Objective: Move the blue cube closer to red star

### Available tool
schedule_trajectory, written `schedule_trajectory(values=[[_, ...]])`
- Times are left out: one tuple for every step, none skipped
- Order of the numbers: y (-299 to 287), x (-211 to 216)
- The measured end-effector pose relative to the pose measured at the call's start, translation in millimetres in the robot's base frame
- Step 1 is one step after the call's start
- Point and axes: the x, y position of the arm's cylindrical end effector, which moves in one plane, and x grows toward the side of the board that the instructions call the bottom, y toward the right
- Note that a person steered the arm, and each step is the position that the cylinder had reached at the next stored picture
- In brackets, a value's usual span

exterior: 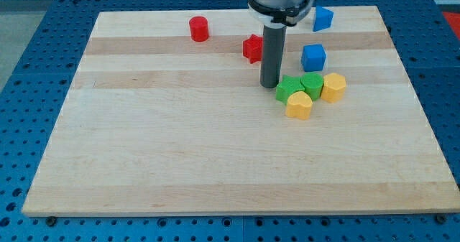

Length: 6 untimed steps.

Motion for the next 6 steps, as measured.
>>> schedule_trajectory(values=[[1,-8],[33,-11],[62,-14],[88,-14],[122,-21],[127,-36]])
